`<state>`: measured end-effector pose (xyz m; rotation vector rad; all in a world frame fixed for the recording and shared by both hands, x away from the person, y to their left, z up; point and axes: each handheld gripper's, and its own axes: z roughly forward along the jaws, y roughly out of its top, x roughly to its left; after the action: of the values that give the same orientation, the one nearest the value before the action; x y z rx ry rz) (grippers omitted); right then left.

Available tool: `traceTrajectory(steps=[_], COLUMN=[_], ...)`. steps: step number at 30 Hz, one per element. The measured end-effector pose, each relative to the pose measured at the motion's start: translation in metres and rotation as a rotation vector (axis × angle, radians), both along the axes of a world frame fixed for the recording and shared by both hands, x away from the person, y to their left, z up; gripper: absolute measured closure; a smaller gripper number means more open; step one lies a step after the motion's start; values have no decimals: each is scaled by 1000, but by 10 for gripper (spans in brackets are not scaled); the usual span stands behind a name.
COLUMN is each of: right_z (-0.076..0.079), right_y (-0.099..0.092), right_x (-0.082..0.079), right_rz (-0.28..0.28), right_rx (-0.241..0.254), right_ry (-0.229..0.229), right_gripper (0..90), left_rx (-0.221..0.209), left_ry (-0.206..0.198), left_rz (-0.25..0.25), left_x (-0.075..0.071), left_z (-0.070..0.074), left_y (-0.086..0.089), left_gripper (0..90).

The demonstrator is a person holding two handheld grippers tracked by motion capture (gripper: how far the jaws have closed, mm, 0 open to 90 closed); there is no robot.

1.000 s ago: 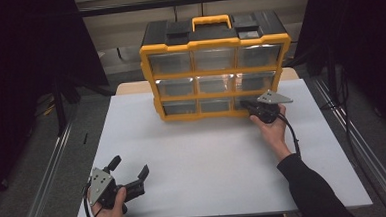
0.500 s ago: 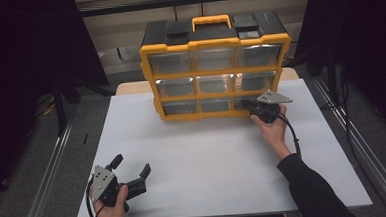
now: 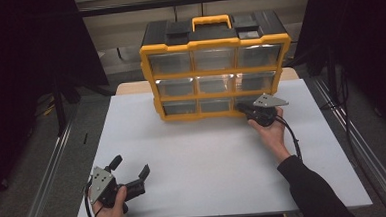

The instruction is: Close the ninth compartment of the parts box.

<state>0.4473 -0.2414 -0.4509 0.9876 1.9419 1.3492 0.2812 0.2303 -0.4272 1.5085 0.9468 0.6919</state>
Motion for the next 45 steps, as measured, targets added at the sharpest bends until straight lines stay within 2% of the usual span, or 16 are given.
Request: traceTrajectory(steps=[1,4,7,9,14,20,23,31,39,45], right_z=[0,0,1,3,7,11,14,15,22,22], right_y=[0,0,-1,0,0,-2,-4,-7,-10,-12], right_x=[-1,-4,-7,-9,-18,-30,-35,-49,-65,-76], right_rz=[0,-7,-23,-33,-42,-98,-106,-125,-132,-157], right_rx=[16,19,51,68,75,89,108,105,127,124], right_ry=[4,10,23,31,30,20,15,3,-26,-24], right_gripper=[838,744,579,511,324,146,114,31,18,6], left_rx=[0,-1,4,3,6,4,4,12,9,10], left_ry=[-2,-3,-2,-3,-3,-1,-2,0,0,5], left_rz=[-1,3,5,6,9,11,11,12,17,15], left_x=[-1,-2,-3,-4,-4,-3,-4,-4,-4,-4], left_z=[0,1,1,1,1,1,1,1,0,0], left_y=[0,1,2,1,3,2,2,3,2,2], left_gripper=[20,20,20,20,20,20,20,20,20,20])
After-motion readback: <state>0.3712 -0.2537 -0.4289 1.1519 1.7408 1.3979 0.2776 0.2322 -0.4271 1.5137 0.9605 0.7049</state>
